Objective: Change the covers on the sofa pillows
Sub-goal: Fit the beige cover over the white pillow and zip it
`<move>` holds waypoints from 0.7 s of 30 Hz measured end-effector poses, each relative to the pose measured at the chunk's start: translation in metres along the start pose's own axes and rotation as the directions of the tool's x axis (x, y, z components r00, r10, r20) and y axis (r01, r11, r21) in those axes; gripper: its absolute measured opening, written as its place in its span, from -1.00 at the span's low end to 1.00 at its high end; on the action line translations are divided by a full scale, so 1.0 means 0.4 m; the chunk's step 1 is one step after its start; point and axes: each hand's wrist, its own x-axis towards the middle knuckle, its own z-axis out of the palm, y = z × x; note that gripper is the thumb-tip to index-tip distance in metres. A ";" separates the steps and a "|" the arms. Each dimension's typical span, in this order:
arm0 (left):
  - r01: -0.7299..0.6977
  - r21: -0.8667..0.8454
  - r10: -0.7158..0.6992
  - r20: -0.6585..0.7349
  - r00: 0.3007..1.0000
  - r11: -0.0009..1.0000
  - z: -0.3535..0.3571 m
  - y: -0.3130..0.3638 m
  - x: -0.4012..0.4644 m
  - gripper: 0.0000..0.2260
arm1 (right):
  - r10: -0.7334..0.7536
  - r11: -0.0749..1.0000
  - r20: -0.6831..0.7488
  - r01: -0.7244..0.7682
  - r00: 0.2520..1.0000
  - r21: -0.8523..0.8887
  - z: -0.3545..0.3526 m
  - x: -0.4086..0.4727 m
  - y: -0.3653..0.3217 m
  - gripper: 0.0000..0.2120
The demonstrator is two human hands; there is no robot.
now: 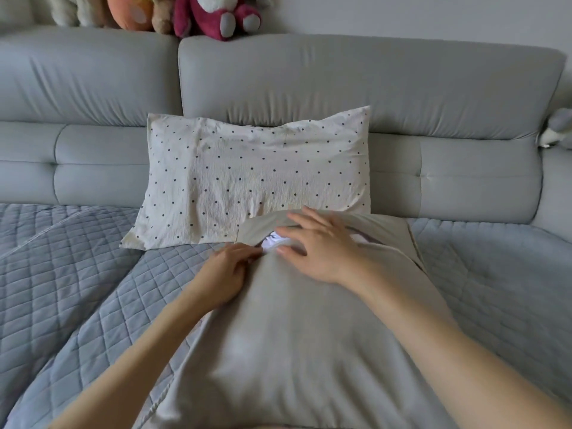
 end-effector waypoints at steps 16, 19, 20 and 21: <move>0.313 -0.489 -0.358 0.001 0.934 0.814 -0.015 -0.084 -0.073 -0.78 | -0.181 0.983 -0.274 0.161 0.945 -0.093 0.041 -0.028 -0.042 -0.56; 0.359 -0.473 -0.380 0.054 0.924 0.805 -0.006 -0.085 -0.058 -0.89 | -0.290 0.953 -0.375 0.300 0.881 -0.033 0.007 0.020 -0.104 -0.69; 0.369 -0.464 -0.387 0.058 0.920 0.806 -0.007 -0.083 -0.052 -0.92 | -0.299 0.949 -0.278 0.316 0.913 0.014 0.000 0.034 -0.130 -0.69; 0.382 -0.444 -0.395 0.068 0.916 0.810 -0.008 -0.083 -0.047 -0.92 | -0.279 0.956 -0.129 0.288 0.952 0.059 0.005 0.049 -0.145 -0.68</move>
